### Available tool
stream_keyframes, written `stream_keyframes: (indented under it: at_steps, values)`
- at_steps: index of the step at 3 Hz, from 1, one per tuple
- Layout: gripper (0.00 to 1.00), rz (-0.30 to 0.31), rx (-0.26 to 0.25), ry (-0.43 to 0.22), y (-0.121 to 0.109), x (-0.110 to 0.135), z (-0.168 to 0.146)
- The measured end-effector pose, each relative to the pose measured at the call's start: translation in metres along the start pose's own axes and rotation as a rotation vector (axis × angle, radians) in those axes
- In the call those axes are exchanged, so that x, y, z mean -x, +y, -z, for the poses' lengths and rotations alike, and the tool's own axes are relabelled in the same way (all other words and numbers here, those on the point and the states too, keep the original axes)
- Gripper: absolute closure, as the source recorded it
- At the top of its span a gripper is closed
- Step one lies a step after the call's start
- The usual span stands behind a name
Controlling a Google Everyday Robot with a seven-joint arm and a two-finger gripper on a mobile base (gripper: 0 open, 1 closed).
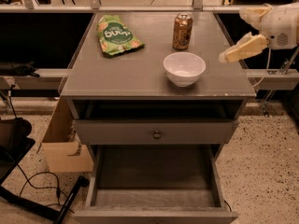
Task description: Place orange can into middle drawer
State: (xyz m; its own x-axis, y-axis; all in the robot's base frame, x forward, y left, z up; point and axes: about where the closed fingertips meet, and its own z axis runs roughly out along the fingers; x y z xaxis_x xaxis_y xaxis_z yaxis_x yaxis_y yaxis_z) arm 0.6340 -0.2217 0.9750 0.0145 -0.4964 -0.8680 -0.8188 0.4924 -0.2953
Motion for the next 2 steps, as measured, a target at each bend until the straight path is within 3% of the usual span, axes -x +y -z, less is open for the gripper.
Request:
stream_keyframes:
  at_steps: [1,2]
  values:
    - [0.00,-0.060,-0.037,-0.156,-0.0107,0.0037,-0.0185]
    - [0.00,-0.060,-0.037,-0.156,-0.0107,0.0036,-0.0187]
